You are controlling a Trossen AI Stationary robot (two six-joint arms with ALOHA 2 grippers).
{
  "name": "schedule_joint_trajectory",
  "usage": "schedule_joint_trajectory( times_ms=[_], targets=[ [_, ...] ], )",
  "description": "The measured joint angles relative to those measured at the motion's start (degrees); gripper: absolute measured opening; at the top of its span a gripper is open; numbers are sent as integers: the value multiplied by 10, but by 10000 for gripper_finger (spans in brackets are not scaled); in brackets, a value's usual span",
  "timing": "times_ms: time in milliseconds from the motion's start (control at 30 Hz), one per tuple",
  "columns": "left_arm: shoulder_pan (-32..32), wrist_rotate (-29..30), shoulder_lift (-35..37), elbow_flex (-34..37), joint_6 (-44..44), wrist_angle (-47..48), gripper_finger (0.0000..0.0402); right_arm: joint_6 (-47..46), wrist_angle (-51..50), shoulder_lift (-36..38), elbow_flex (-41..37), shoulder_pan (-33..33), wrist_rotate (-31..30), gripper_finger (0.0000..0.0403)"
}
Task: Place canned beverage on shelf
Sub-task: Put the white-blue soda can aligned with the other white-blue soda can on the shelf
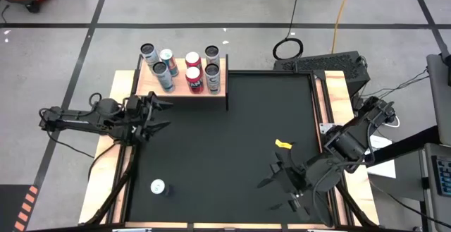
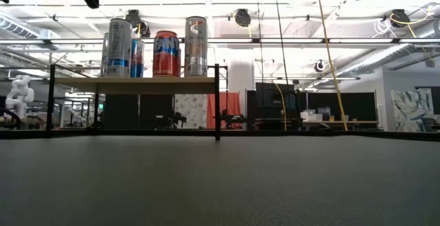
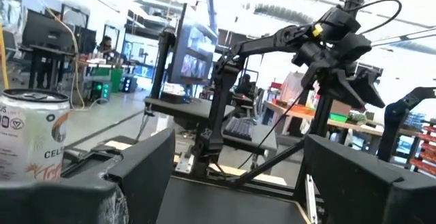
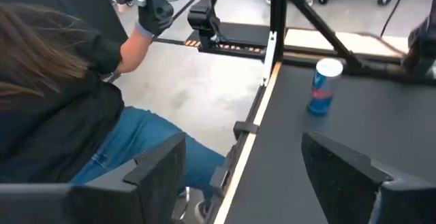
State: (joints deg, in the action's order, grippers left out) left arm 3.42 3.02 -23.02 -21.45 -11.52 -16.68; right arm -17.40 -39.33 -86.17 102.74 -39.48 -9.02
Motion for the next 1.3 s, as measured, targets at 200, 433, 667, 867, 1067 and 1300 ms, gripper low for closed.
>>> schedule_joint_trajectory(
  times_ms=[200,433,667,867,1067,1300],
  targets=[
    [0,0,10,0,-1,-11,329,94,1,0,0,18,-39,270],
    [0,1,27,0,12,-1,329,213,-1,-4,0,65,-177,270],
    [0,25,52,0,57,6,329,292,47,-33,0,167,-224,270],
    [0,123,85,0,100,41,329,319,81,-58,0,257,-224,270],
    [0,228,126,0,127,95,329,387,163,-101,0,357,-84,270],
    [0,229,146,0,168,143,329,408,338,-170,0,451,32,270]
  ],
)
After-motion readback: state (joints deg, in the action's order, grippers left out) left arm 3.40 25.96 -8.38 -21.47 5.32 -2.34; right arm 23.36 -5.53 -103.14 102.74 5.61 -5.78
